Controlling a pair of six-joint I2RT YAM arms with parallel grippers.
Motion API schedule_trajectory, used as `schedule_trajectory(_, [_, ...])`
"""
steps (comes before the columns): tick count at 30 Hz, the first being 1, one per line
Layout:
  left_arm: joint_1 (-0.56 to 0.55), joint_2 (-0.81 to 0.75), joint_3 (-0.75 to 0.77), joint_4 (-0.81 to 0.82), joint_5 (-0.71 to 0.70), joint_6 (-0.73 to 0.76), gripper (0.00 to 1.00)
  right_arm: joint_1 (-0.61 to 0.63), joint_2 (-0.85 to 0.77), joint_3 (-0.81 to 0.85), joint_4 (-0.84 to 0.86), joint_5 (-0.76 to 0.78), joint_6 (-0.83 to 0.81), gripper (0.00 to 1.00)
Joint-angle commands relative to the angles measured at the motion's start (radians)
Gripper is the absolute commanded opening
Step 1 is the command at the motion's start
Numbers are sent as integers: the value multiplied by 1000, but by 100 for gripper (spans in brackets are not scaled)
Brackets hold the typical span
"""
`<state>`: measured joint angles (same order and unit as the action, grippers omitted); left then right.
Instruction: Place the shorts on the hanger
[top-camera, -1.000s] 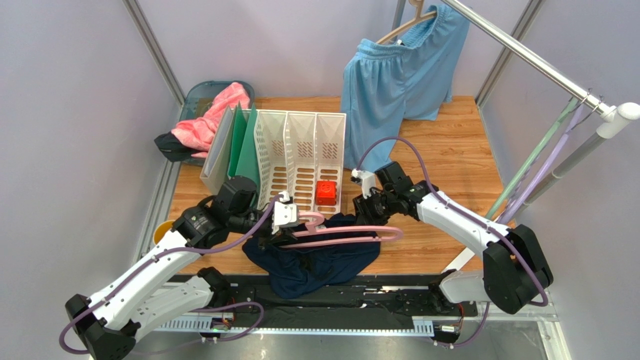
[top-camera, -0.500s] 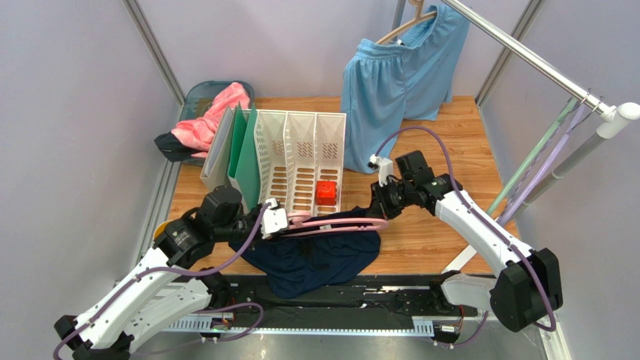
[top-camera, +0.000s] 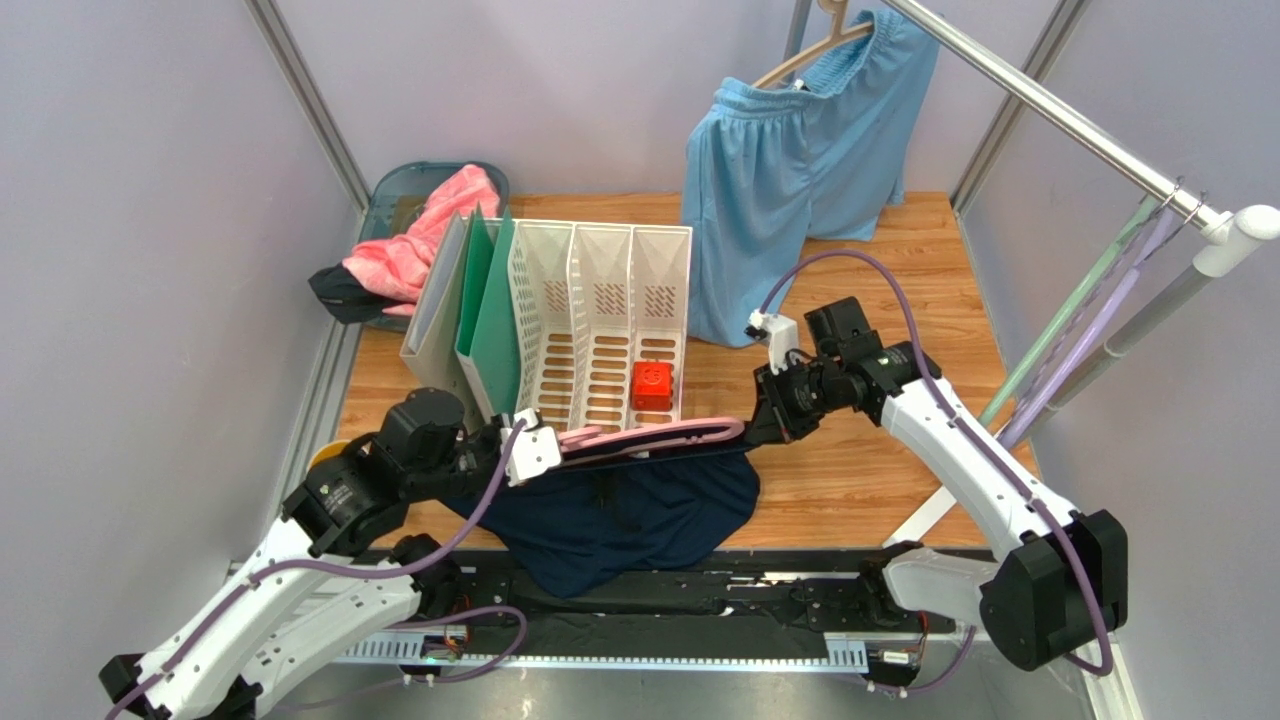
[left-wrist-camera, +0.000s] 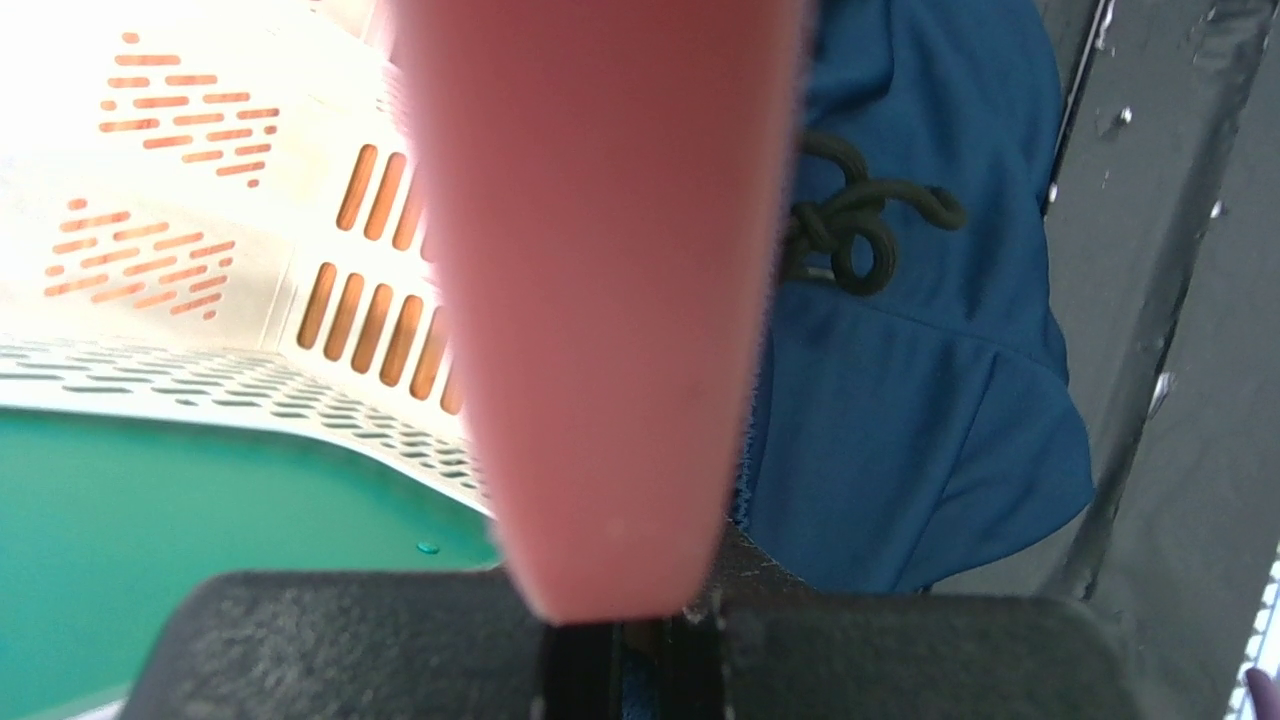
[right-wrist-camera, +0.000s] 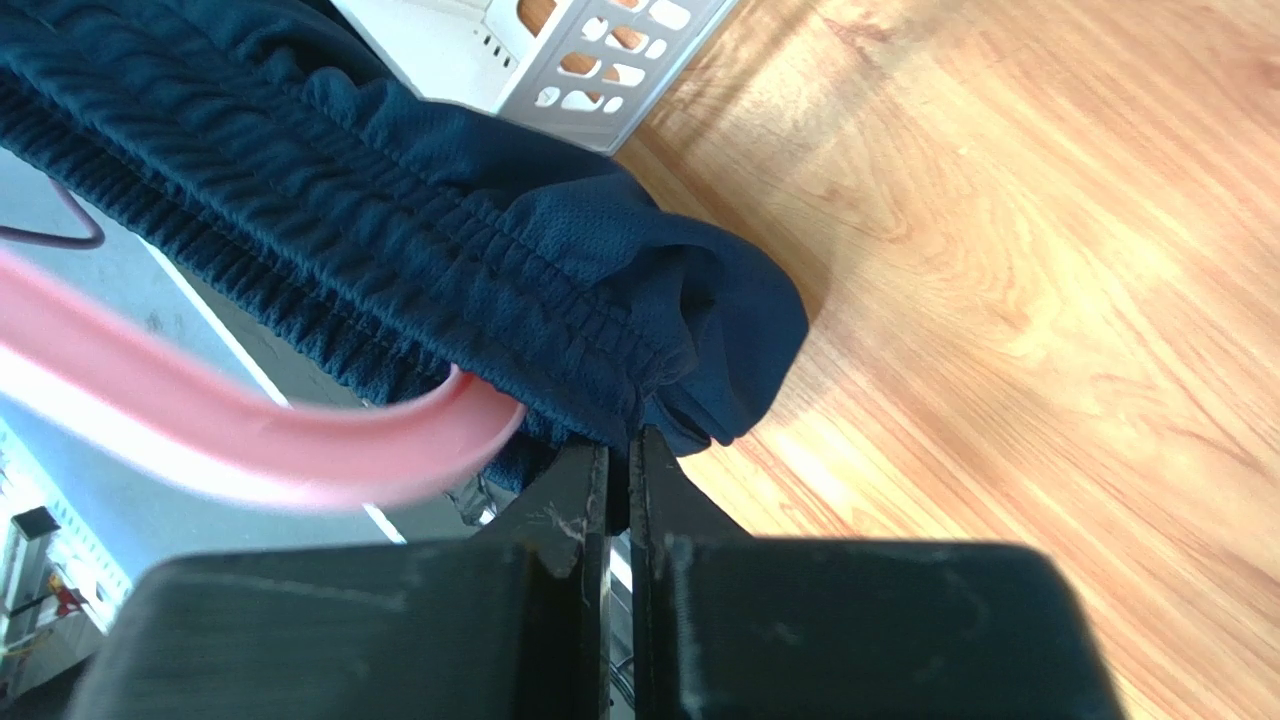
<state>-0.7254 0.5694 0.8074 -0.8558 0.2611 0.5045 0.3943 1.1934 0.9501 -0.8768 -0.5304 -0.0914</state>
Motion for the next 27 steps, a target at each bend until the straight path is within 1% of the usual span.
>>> schedule_trajectory(1, [15,26,12,-164,-109,103,0,-57,-14,102,-103,116,-76,0])
schedule_trajectory(5, [15,114,36,-193,-71,158,0,-55,-35,179,-145,75,-79,0])
schedule_trajectory(9, [14,220,134,-157,-4,105,0,-11,-49,220,-177,40,-54,0])
schedule_trajectory(12, [-34,314,217,-131,20,52,0,44,-60,233,-165,21,-24,0])
schedule_trajectory(13, [-90,346,232,-126,18,46,0,64,-63,239,-162,20,-22,0])
schedule_trajectory(16, [-160,385,266,-89,3,34,0,90,-64,280,-169,14,-45,2])
schedule_trajectory(18, [-172,408,300,-78,16,25,0,100,-61,318,-208,18,-86,1])
schedule_trajectory(20, [-172,441,343,-84,24,16,0,109,-67,331,-253,10,-113,4])
schedule_trajectory(21, [-172,443,354,-86,35,16,0,109,-74,341,-273,-8,-132,17])
schedule_trajectory(23, [-172,426,365,-78,49,12,0,109,-83,357,-335,-23,-207,35])
schedule_trajectory(24, [-172,419,366,-72,65,5,0,107,-106,368,-343,-17,-228,51])
schedule_trajectory(26, [-172,403,383,-75,87,-9,0,109,-133,375,-346,-13,-283,63])
schedule_trajectory(27, [-172,402,391,-80,119,-12,0,109,-147,384,-340,-19,-300,71])
